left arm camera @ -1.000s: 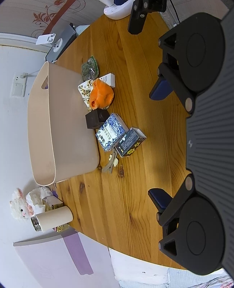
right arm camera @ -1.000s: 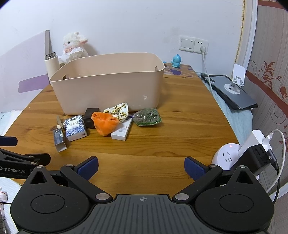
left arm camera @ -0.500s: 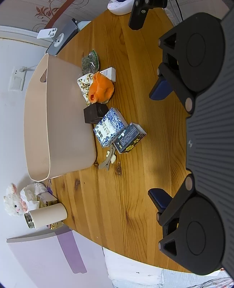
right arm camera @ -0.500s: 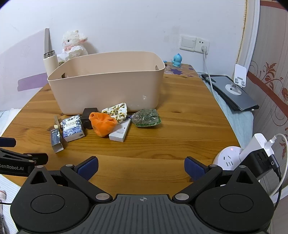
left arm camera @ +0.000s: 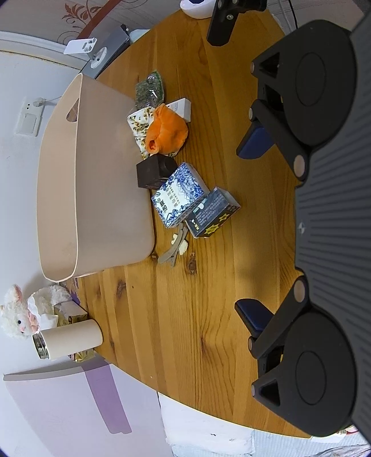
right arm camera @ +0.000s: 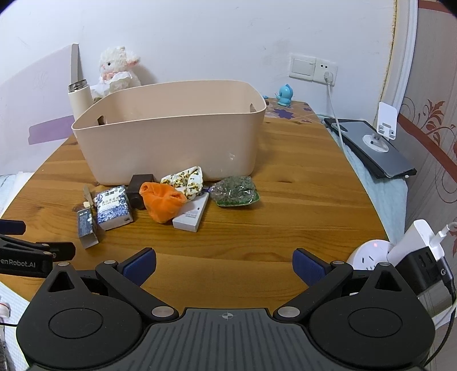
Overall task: Organize objects
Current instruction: 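Move left tool to dark blue box while right tool reaches green tea bag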
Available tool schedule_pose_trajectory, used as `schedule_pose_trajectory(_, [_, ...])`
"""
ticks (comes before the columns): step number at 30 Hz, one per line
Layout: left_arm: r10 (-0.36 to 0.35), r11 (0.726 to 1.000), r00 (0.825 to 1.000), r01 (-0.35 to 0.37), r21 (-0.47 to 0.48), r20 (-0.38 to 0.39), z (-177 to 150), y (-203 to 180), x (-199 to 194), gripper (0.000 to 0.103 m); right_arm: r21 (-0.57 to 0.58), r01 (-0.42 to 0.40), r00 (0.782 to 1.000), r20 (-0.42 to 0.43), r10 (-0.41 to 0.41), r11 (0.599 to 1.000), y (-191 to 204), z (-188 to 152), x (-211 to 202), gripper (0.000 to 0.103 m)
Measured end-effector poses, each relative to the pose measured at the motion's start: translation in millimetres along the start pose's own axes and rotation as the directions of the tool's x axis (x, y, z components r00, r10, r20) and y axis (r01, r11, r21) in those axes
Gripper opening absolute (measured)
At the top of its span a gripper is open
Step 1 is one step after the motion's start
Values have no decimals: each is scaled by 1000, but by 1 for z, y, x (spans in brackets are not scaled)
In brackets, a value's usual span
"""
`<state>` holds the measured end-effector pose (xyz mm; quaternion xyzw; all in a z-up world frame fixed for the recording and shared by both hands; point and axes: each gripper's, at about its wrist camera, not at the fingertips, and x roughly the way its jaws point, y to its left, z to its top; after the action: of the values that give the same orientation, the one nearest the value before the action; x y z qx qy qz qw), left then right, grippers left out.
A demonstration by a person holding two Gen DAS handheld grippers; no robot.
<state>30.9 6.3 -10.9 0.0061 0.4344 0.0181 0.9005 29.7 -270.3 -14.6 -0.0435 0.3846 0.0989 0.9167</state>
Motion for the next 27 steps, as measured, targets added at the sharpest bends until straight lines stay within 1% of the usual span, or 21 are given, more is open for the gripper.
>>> schedule_pose_trajectory(12, [-7, 1000, 1000, 7, -19, -17, 8, 2, 18, 103, -14, 16, 1000, -4, -16, 1000, -9, 9, 22, 103])
schedule_pose_trajectory(19, [11, 1000, 999, -12, -24, -37, 12, 1, 40, 103, -65, 47, 999, -9, -48, 997, -14, 14, 49, 103])
schedule_pose_trajectory(27, [8, 999, 998, -10, -47, -63, 16, 6, 60, 103, -99, 63, 998, -12, -65, 993, -19, 24, 88, 103])
